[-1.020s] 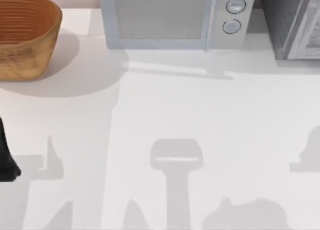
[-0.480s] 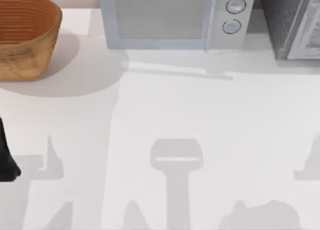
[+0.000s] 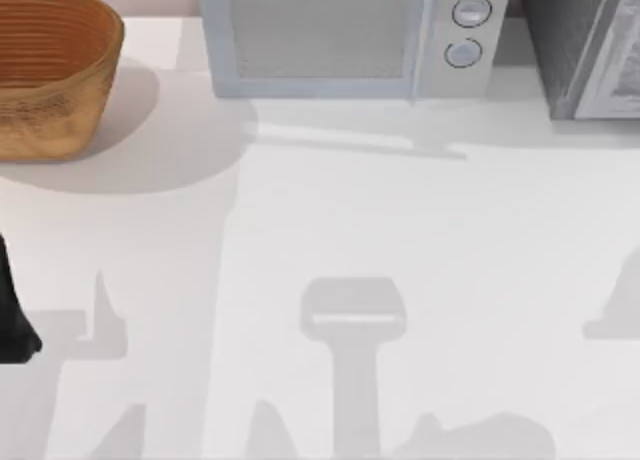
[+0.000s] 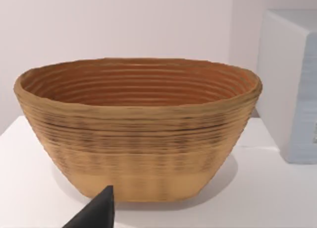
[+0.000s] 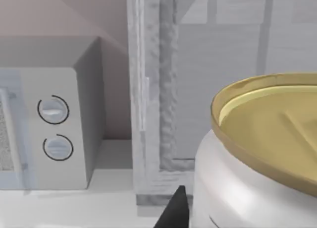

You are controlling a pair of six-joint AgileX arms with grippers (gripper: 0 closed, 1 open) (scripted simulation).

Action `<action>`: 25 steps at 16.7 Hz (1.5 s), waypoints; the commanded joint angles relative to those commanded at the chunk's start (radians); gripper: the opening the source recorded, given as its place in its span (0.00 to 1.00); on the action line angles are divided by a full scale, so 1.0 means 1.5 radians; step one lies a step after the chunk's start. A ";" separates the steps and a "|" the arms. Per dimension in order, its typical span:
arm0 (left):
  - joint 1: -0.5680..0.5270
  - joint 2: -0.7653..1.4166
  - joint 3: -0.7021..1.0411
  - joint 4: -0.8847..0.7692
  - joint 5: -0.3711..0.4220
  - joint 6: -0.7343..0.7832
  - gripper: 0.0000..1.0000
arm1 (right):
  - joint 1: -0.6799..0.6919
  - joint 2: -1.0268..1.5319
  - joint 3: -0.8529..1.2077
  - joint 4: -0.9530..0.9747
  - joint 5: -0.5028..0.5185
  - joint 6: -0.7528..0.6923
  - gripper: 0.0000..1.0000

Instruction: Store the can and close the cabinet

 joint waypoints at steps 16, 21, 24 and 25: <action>0.000 0.000 0.000 0.000 0.000 0.000 1.00 | 0.050 0.366 0.467 -0.121 0.052 0.001 0.00; 0.000 0.000 0.000 0.000 0.000 0.000 1.00 | 0.070 0.476 0.615 -0.155 0.064 0.004 0.00; 0.000 0.000 0.000 0.000 0.000 0.000 1.00 | 0.074 0.538 0.707 -0.171 0.079 0.005 0.00; 0.000 0.000 0.000 0.000 0.000 0.000 1.00 | 0.075 0.559 0.738 -0.177 0.084 0.005 0.00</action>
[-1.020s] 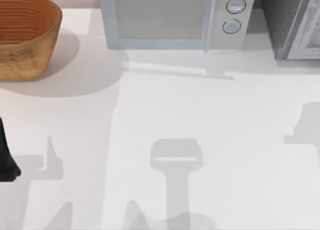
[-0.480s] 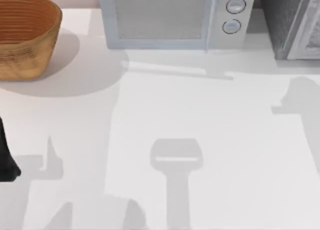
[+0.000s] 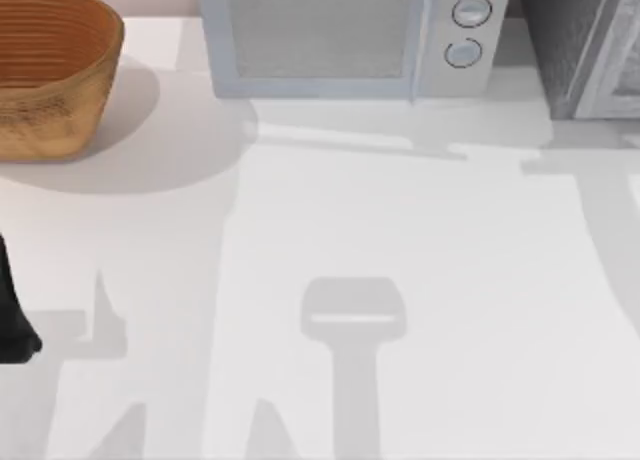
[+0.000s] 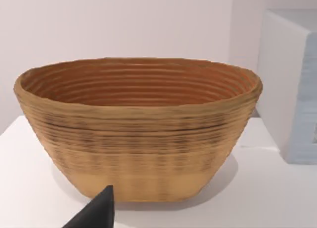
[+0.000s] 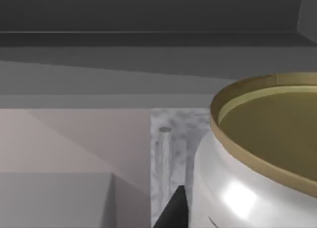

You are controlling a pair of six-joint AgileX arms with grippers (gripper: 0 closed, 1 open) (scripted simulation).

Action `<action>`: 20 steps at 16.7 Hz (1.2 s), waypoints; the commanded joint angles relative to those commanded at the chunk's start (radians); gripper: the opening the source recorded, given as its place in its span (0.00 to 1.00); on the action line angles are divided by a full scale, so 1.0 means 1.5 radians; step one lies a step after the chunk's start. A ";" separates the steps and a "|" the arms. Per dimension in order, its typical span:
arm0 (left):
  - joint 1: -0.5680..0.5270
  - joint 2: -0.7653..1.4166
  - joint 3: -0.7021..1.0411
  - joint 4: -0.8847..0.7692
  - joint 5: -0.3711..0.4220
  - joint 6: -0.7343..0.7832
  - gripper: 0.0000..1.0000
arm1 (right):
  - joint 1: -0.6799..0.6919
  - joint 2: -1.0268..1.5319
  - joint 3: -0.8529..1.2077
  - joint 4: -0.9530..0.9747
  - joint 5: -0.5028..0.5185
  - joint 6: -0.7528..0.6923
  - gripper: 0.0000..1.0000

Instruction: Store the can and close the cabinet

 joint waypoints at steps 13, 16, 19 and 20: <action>0.000 0.000 0.000 0.000 0.000 0.000 1.00 | 0.037 0.242 0.313 -0.079 0.031 0.003 0.00; 0.000 0.000 0.000 0.000 0.000 0.000 1.00 | 0.037 0.242 0.313 -0.079 0.031 0.003 0.00; 0.000 0.000 0.000 0.000 0.000 0.000 1.00 | 0.034 0.240 0.310 -0.078 0.030 0.004 0.00; 0.000 0.000 0.000 0.000 0.000 0.000 1.00 | 0.033 0.242 0.316 -0.078 0.031 0.004 0.00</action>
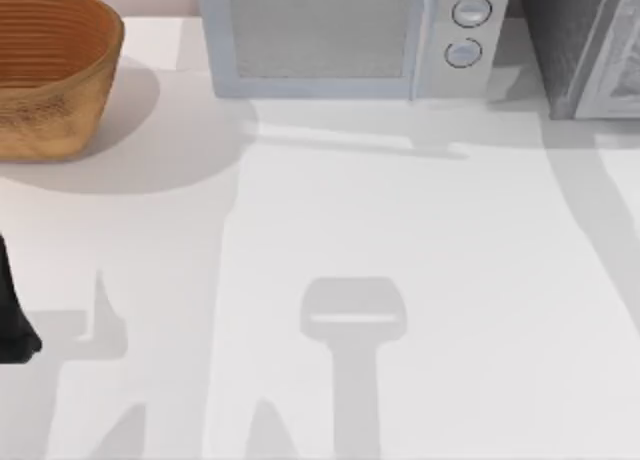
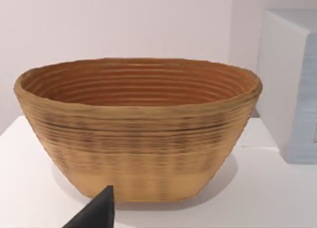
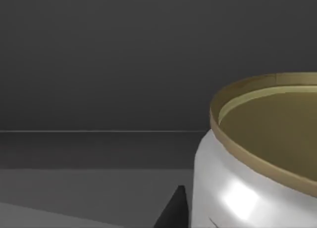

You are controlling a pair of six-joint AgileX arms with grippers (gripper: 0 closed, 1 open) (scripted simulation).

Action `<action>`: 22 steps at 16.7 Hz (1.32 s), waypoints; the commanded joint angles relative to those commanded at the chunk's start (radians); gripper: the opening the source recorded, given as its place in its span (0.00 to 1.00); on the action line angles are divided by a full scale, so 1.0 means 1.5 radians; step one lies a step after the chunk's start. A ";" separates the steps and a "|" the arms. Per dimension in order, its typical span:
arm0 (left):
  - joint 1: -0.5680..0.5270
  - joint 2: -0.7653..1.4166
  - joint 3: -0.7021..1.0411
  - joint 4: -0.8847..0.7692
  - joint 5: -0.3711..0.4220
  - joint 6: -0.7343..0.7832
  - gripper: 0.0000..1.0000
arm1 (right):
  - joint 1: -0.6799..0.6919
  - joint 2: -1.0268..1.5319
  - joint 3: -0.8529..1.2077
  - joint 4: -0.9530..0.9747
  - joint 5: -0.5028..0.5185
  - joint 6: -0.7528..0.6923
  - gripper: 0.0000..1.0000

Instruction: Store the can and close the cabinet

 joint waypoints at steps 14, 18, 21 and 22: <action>0.000 0.000 0.000 0.000 0.000 0.000 1.00 | -0.019 0.213 0.281 -0.074 -0.019 0.000 0.00; 0.000 0.000 0.000 0.000 0.000 0.000 1.00 | -0.026 0.273 0.363 -0.095 -0.024 0.000 0.00; 0.000 0.000 0.000 0.000 0.000 0.000 1.00 | -0.031 0.318 0.424 -0.111 -0.028 0.000 0.00; 0.000 0.000 0.000 0.000 0.000 0.000 1.00 | -0.033 0.333 0.444 -0.116 -0.030 0.000 0.00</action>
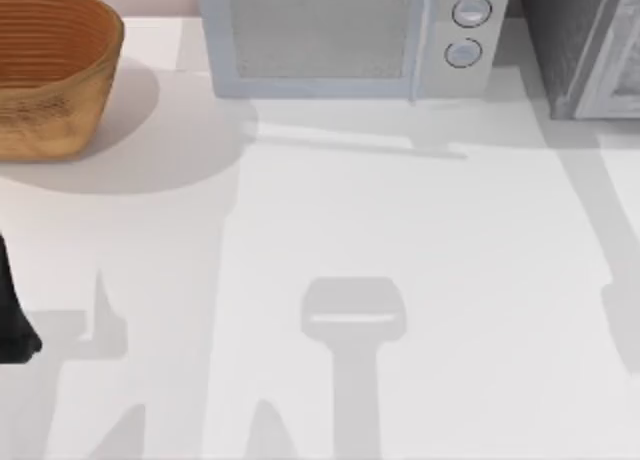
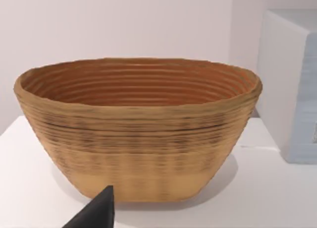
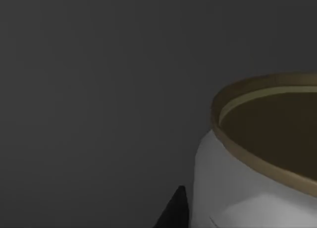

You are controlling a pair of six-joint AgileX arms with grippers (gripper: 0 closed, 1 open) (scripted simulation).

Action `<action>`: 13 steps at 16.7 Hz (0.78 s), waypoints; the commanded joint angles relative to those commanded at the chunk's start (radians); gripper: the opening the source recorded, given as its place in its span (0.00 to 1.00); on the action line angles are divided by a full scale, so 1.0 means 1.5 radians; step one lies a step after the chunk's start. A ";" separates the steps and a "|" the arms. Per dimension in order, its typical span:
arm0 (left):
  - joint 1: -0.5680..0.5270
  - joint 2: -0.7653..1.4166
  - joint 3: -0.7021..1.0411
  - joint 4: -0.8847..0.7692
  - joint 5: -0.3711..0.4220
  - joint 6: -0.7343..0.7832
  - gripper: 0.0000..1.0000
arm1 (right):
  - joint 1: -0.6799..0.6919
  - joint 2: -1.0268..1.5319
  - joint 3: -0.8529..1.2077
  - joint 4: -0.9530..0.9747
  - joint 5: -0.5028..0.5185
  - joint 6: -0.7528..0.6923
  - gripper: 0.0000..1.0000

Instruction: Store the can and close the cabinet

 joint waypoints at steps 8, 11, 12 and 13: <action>0.000 0.000 0.000 0.000 0.000 0.000 1.00 | -0.015 0.132 0.179 -0.045 -0.013 -0.001 0.00; 0.000 0.000 0.000 0.000 0.000 0.000 1.00 | -0.021 0.167 0.227 -0.058 -0.018 -0.001 0.00; 0.000 0.000 0.000 0.000 0.000 0.000 1.00 | -0.021 0.173 0.234 -0.060 -0.019 -0.001 0.00; 0.000 0.000 0.000 0.000 0.000 0.000 1.00 | -0.022 0.175 0.238 -0.060 -0.019 -0.001 0.00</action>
